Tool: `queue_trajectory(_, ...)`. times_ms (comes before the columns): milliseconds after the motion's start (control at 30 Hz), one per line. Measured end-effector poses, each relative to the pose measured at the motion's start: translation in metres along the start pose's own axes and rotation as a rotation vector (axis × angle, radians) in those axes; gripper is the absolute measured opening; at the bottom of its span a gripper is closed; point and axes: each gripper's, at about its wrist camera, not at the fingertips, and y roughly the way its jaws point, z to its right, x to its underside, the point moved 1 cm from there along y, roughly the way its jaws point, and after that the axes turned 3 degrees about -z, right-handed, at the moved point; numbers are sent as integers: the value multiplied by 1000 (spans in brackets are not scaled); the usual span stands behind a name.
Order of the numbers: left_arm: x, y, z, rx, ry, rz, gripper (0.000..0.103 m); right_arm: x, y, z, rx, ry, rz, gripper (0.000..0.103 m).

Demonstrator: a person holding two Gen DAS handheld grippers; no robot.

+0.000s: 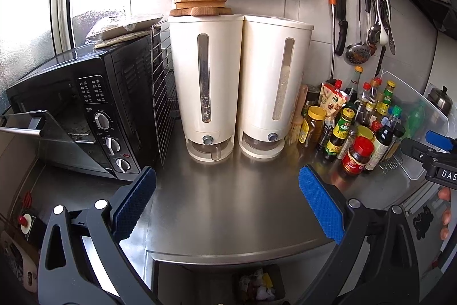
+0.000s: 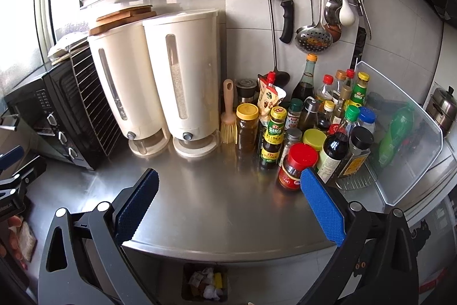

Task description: Collect trash

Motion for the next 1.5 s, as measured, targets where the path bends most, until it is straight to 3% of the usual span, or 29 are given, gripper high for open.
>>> queue_trajectory(1500,-4,0,-4,-4,-11,22,95,-7,2,3,8,-3,16,100)
